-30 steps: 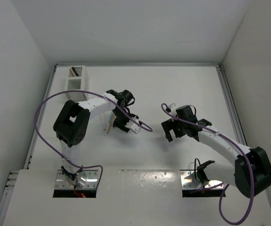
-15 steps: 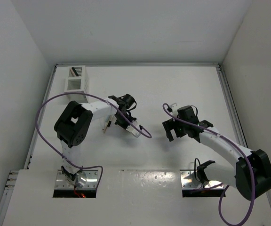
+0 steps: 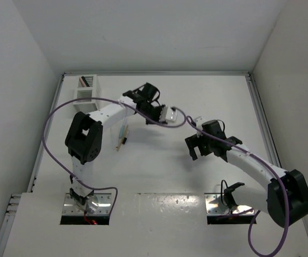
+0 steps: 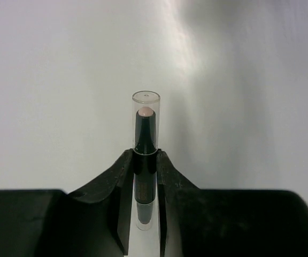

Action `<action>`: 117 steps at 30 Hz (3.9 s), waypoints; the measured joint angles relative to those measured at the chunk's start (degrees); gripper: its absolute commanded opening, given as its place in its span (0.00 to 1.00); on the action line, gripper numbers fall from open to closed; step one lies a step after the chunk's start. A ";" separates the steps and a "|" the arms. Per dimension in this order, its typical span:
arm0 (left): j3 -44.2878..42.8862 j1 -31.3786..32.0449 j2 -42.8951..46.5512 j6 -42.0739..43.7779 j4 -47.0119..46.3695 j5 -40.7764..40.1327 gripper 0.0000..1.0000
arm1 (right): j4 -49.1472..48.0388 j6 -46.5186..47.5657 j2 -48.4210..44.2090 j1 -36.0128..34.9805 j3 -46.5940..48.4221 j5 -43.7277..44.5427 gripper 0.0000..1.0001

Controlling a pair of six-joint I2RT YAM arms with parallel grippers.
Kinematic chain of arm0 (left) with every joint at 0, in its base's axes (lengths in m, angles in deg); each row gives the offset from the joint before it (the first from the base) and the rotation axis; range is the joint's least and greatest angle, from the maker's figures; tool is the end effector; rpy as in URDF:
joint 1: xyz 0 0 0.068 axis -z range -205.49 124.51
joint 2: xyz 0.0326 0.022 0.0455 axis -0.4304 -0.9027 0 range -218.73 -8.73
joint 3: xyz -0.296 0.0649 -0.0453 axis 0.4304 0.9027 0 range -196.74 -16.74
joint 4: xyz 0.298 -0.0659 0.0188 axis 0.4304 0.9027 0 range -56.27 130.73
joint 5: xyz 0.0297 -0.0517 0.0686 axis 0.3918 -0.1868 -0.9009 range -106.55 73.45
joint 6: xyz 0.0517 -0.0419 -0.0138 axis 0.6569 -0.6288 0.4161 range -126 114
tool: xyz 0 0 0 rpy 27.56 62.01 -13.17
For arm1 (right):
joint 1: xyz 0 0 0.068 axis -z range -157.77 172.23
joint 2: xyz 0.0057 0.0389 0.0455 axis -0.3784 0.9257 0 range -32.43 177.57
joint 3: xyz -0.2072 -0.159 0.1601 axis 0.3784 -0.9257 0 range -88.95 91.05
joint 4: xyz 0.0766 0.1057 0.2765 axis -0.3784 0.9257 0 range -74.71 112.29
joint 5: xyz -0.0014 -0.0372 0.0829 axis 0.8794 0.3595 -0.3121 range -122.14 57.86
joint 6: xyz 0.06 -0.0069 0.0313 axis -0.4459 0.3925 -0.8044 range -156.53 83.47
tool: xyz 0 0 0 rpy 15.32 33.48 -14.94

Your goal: Organize the makeup

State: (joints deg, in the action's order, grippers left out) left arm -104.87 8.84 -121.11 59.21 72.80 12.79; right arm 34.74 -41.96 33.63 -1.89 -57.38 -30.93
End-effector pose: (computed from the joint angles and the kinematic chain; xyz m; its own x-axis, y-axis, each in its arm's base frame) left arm 0.3804 -0.2923 0.2159 0.3019 0.7521 -0.5858 0.9522 -0.2077 0.2240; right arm 0.2278 0.1007 0.1666 -0.7720 -0.2420 -0.5877 -0.3256 0.9447 0.0387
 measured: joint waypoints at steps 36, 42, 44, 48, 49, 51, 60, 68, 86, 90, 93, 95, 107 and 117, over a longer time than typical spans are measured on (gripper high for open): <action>-13.94 -49.16 -9.60 -67.43 -42.97 7.67 0.09 | -4.07 -2.32 25.90 -0.07 20.72 -5.90 1.00; -12.09 -49.31 -9.60 -65.68 -43.04 7.74 0.36 | -2.60 -2.29 26.36 -0.39 21.70 -5.79 1.00; -10.71 -49.51 -9.42 -64.85 -42.73 7.74 0.37 | -2.45 -2.27 26.36 -0.66 21.84 -5.73 1.00; -7.21 -50.31 -8.17 -62.88 -41.24 7.69 0.54 | -2.47 -2.23 26.36 -1.07 21.81 -5.73 1.00; -6.19 -50.62 -7.56 -62.34 -40.89 7.74 0.56 | -2.60 -2.25 26.32 -1.16 21.75 -5.73 1.00; -4.92 -51.21 -6.47 -61.79 -40.26 7.63 0.57 | -2.73 -2.23 25.94 -1.16 21.38 -5.73 1.00; -4.07 -50.40 4.09 -55.19 -33.42 5.92 0.59 | -2.69 -2.60 20.59 -1.25 17.27 -3.89 1.00; 12.98 -36.22 27.65 -44.81 -24.59 3.15 0.57 | -2.47 -7.67 16.96 -1.31 13.75 0.74 1.00; 22.45 -20.37 19.89 -52.87 -18.14 -18.84 0.49 | -0.66 -14.29 15.34 -3.96 9.81 8.20 1.00; 17.42 -19.32 13.73 -54.99 -19.50 -22.64 0.49 | -0.52 -14.73 15.34 -4.46 9.57 9.44 1.00; 17.40 -18.14 11.56 -55.65 -19.65 -24.39 0.49 | -0.31 -14.71 15.34 -4.55 9.57 10.21 1.00; 17.75 -17.79 10.73 -55.91 -19.93 -24.87 0.49 | -0.13 -14.71 15.34 -4.55 9.57 10.47 1.00; 18.18 -17.38 2.84 -56.72 -23.93 -27.15 0.37 | 0.37 -15.17 15.96 -4.63 8.26 10.80 1.00; 17.77 -17.31 0.72 -57.33 -26.91 -27.65 0.14 | 0.63 -15.61 16.74 -4.44 5.64 11.08 1.00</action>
State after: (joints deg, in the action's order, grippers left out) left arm -87.11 -8.48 -120.38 1.88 45.90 -14.86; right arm 35.37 -57.57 50.37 -6.32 -51.74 -19.85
